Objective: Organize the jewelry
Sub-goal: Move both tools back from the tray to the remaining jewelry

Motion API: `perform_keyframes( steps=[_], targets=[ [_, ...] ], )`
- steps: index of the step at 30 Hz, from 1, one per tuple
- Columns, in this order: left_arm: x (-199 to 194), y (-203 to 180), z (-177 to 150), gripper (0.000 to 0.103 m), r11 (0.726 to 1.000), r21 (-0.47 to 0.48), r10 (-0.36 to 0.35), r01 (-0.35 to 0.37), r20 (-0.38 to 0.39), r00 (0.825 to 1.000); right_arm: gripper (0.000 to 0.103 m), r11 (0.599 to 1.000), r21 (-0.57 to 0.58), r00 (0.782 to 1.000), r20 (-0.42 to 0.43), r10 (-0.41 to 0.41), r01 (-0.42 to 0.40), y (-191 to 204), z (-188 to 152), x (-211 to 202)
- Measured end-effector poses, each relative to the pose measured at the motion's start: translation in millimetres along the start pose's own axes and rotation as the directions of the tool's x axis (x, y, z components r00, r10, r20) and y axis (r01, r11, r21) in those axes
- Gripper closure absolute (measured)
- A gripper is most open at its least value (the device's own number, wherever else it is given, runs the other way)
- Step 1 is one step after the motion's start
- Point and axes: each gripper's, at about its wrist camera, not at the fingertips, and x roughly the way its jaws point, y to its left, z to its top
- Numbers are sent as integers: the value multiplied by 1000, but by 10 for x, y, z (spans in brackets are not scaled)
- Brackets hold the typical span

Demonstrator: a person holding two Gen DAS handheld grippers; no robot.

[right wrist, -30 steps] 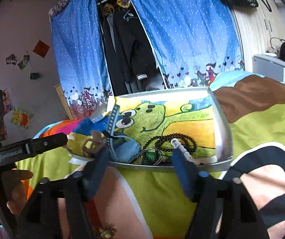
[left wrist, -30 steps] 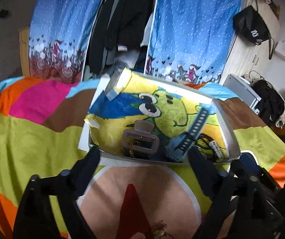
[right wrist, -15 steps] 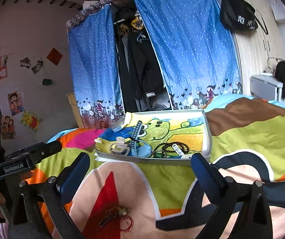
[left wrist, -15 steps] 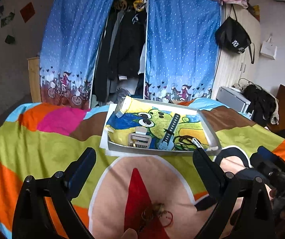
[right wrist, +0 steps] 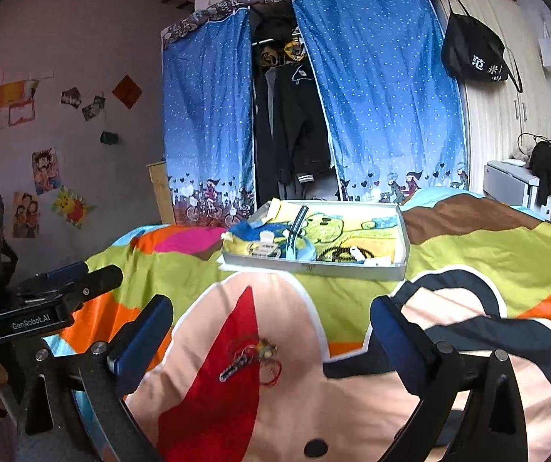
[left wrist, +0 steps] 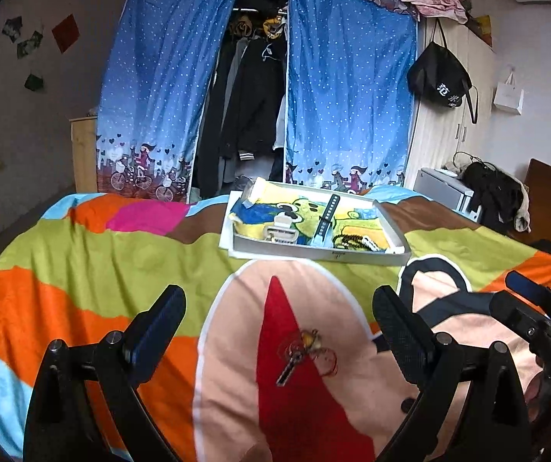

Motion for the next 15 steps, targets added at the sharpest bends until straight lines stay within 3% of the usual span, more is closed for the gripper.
perform_keyframes(
  steps=[15],
  targets=[
    [-225, 122, -575, 8, 1000, 6, 25, -24, -54, 998, 0, 999, -13, 997, -64, -43, 42, 123, -509, -152]
  ],
)
